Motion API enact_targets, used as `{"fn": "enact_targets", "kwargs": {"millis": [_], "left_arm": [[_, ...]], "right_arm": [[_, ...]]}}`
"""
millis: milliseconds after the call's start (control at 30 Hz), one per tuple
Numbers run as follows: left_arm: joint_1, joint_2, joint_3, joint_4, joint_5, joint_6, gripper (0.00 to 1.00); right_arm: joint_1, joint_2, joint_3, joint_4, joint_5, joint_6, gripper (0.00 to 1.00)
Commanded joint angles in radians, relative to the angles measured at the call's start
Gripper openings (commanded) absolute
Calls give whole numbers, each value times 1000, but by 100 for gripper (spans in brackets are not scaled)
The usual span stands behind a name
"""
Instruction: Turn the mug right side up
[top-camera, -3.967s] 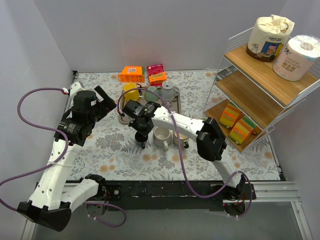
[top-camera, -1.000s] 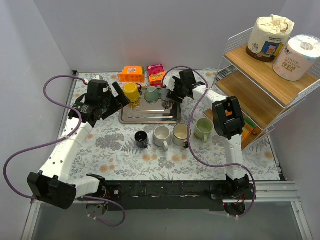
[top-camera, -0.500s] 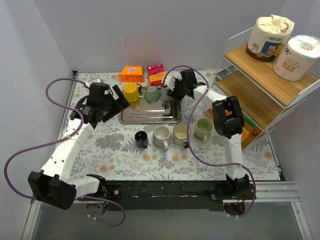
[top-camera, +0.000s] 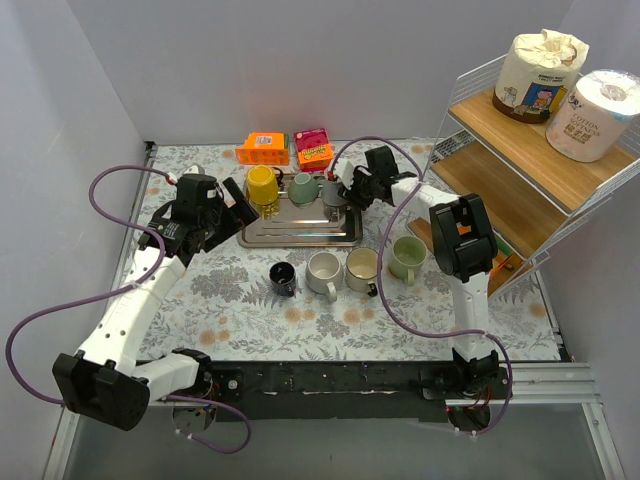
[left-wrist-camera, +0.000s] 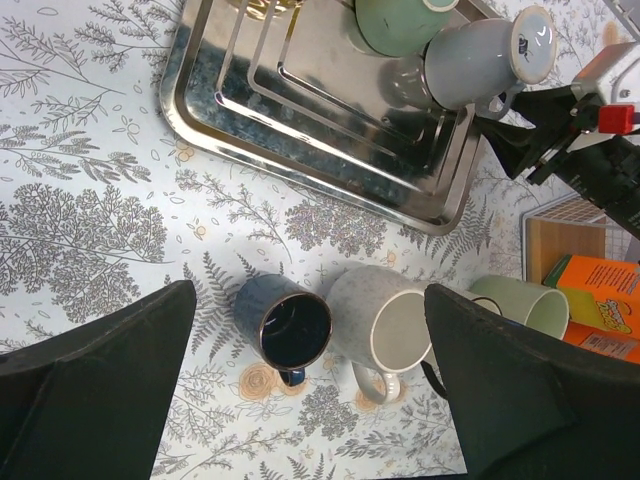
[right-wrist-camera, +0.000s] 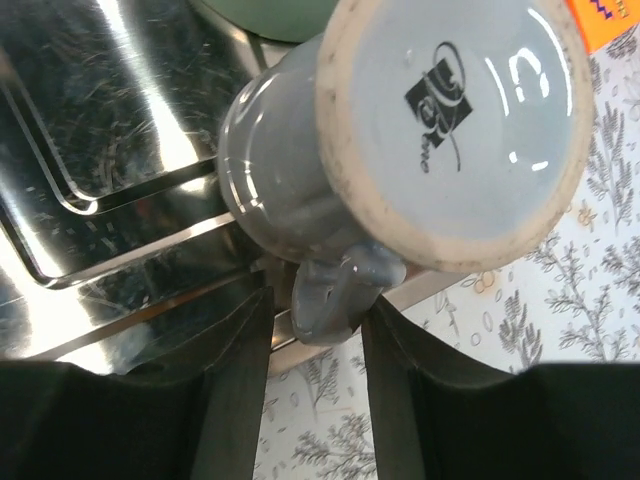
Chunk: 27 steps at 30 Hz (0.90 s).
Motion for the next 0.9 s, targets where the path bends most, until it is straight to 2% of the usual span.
{"fn": "enact_targets", "kwargs": {"millis": [0, 100, 267, 500, 667, 767, 867], "left_arm": [[3, -54, -16, 8, -5, -2, 98], [3, -61, -27, 10, -5, -3, 98], [3, -64, -35, 13, -1, -5, 98], [3, -61, -27, 10, -2, 0, 98], [3, -63, -22, 8, -11, 3, 98], [4, -58, -22, 10, -11, 3, 98], [3, -54, -21, 13, -10, 2, 98]], "right_arm": [[2, -97, -55, 57, -37, 81, 51], [7, -108, -62, 84, -44, 112, 56], [15, -88, -26, 88, 1, 148, 58], [15, -62, 17, 88, 12, 213, 39], [15, -53, 31, 75, 27, 218, 32], [15, -39, 46, 62, 35, 213, 22], [15, -18, 79, 6, 47, 208, 22]]}}
